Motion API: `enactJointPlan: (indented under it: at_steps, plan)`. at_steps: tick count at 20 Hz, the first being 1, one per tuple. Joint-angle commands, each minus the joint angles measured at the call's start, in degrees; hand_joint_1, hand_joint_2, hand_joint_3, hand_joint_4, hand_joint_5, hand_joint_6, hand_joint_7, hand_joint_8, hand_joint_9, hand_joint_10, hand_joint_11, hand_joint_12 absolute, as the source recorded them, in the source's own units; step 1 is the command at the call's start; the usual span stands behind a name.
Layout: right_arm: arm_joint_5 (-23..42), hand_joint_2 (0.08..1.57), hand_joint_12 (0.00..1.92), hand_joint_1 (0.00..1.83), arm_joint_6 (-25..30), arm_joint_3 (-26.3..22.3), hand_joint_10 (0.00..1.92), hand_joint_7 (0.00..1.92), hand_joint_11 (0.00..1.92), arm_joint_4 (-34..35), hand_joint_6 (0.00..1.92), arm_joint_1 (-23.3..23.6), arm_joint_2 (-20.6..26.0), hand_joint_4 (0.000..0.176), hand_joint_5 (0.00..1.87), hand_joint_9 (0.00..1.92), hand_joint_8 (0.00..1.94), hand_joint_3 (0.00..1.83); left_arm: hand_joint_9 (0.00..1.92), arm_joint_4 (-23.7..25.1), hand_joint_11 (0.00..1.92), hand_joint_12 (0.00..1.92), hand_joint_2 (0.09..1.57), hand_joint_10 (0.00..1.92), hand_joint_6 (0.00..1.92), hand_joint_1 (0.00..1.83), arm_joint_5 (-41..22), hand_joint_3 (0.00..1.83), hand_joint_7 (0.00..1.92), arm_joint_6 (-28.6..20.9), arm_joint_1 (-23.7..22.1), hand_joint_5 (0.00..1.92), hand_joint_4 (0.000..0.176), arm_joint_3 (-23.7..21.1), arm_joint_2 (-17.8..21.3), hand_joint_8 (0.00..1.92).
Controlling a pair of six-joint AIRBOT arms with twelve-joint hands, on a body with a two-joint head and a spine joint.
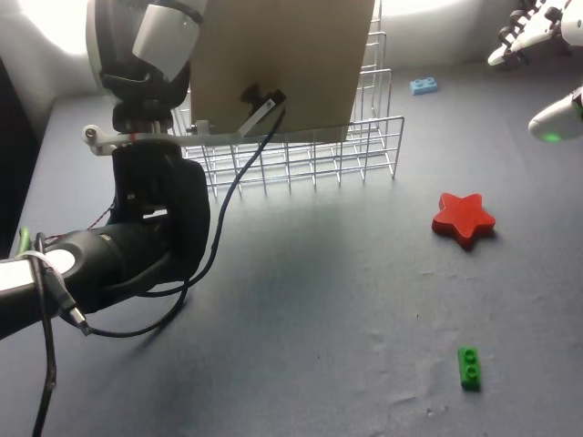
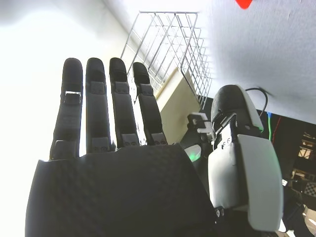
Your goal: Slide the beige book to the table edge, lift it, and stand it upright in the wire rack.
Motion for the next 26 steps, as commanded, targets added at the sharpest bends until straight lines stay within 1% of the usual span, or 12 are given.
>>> enactJointPlan:
  at_steps: [1,2,4,5,6,8,12,15,16,20,23,26]
  plan:
    - [-5.02,1.17,0.76,0.1,0.19,0.22,0.0,0.27,0.0,0.17,0.0,0.99,0.19,0.0,0.29,0.26,0.0,0.0,0.85,0.82,0.74,1.43,1.2,1.41,1.23,1.35,-6.02,0.0,0.81,-0.8,0.13,0.71,0.0,0.63,-0.01,1.3]
    - [-4.99,1.17,0.76,0.1,0.19,0.22,0.0,0.28,0.0,0.17,0.0,0.99,0.18,0.0,0.29,0.27,0.01,0.0,0.86,0.36,0.76,1.41,1.19,1.38,1.2,1.35,-6.22,0.0,0.82,-0.77,0.13,0.74,0.0,1.21,-0.38,1.28]
    - [-4.99,1.18,0.73,0.09,0.15,0.23,0.0,0.27,0.0,0.17,0.0,1.0,0.18,0.0,0.29,0.26,0.0,0.0,0.79,-1.05,0.71,1.45,1.22,1.46,1.3,1.34,-6.7,0.0,0.76,-0.63,0.32,0.68,0.0,1.63,-0.77,1.35]
    - [-4.96,1.17,0.73,0.12,0.15,0.23,0.0,0.27,0.0,0.17,0.0,0.99,0.2,0.0,0.29,0.25,0.0,0.0,0.78,-1.68,0.69,1.47,1.22,1.47,1.29,1.34,-6.89,0.0,0.76,-0.56,0.56,0.69,0.0,1.63,-0.93,1.36]
    - [-4.89,1.17,0.78,0.12,0.13,0.23,0.01,0.29,0.0,0.17,0.01,0.97,0.2,0.0,0.31,0.27,0.01,0.0,0.78,-1.81,0.68,1.48,1.22,1.47,1.28,1.35,-6.95,0.0,0.77,-0.56,0.82,0.69,0.0,1.45,-0.95,1.35]
    - [-4.76,1.17,0.79,0.09,0.13,0.23,0.0,0.28,0.0,0.16,0.0,0.84,0.21,0.0,0.3,0.27,0.0,0.0,0.79,-2.12,0.7,1.47,1.21,1.45,1.26,1.35,-7.08,0.0,0.77,-0.53,1.17,0.71,0.0,1.36,-1.01,1.34]
    - [-4.84,1.17,0.73,0.07,0.17,0.22,0.0,0.26,0.0,0.17,0.0,0.73,0.19,0.0,0.27,0.24,0.0,0.0,0.78,-2.55,0.71,1.45,1.21,1.45,1.22,1.35,-7.26,0.0,0.76,-0.5,1.19,0.75,0.0,1.84,-1.23,1.37]
    - [-4.84,1.18,0.78,0.08,0.15,0.23,0.01,0.29,0.0,0.16,0.01,0.61,0.26,0.0,0.3,0.27,0.01,0.0,0.78,-2.64,0.7,1.48,1.2,1.45,1.17,1.35,-7.31,0.0,0.76,-0.49,1.34,0.79,0.0,1.8,-1.2,1.36]
    - [-4.84,1.18,0.84,0.09,0.12,0.23,0.01,0.3,0.0,0.16,0.01,0.61,0.29,0.0,0.32,0.29,0.01,0.0,0.79,-2.71,0.71,1.48,1.21,1.46,1.21,1.35,-7.33,0.0,0.76,-0.48,1.44,0.75,0.0,1.81,-1.19,1.36]
    - [-4.84,1.17,0.83,0.07,0.09,0.23,0.0,0.3,0.0,0.16,0.0,0.45,0.34,0.0,0.3,0.28,0.0,0.0,0.79,-2.7,0.71,1.48,1.21,1.46,1.23,1.35,-7.3,0.0,0.77,-0.46,1.99,0.73,0.0,1.19,-0.99,1.33]
    - [-4.85,1.18,0.77,0.06,0.1,0.24,0.0,0.29,0.0,0.16,0.0,0.45,0.39,0.0,0.3,0.26,0.0,0.0,0.79,-2.71,0.72,1.47,1.21,1.46,1.26,1.35,-7.3,0.0,0.76,-0.46,1.99,0.71,0.0,1.31,-0.95,1.36]
    - [-4.86,1.18,0.75,0.06,0.11,0.25,0.0,0.28,0.0,0.16,0.0,0.45,0.42,0.0,0.3,0.27,0.0,0.0,0.79,-2.71,0.67,1.46,1.21,1.46,1.17,1.34,-7.31,0.0,0.77,-0.46,1.96,0.76,0.0,1.47,-0.84,1.36]
